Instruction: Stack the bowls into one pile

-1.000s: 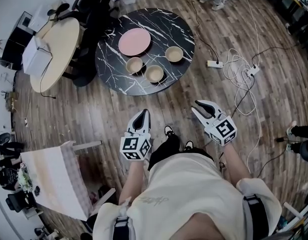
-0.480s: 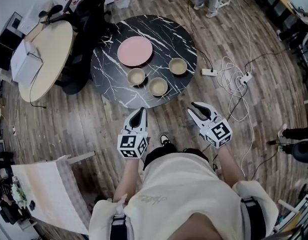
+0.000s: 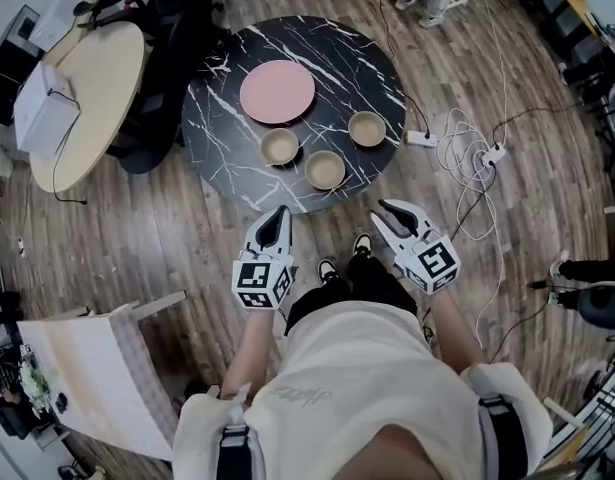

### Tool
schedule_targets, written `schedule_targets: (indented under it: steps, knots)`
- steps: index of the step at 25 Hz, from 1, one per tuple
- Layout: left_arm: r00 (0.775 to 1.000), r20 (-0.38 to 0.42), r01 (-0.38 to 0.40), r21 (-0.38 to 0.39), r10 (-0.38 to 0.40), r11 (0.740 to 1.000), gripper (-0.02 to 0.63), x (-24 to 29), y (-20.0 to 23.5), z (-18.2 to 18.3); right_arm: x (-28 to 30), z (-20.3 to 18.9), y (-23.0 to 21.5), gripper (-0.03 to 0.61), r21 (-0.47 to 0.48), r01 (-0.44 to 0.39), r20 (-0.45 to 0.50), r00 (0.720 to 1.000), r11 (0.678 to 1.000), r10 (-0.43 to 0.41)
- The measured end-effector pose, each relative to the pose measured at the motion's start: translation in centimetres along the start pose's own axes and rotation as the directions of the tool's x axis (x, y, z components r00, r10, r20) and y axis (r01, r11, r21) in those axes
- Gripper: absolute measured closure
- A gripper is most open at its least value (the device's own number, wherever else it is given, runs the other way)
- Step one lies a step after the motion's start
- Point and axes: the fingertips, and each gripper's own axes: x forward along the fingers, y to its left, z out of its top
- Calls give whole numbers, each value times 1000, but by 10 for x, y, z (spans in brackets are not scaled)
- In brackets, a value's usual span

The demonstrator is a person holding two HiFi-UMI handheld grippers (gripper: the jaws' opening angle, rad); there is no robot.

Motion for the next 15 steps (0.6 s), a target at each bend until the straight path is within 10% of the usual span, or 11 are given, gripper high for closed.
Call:
schedule_targets:
  steps: [15]
  knots:
    - [989,11,-147,36,147,988,594,64,46,45,86,11,-81,480,-1,-132,8,991,991,132]
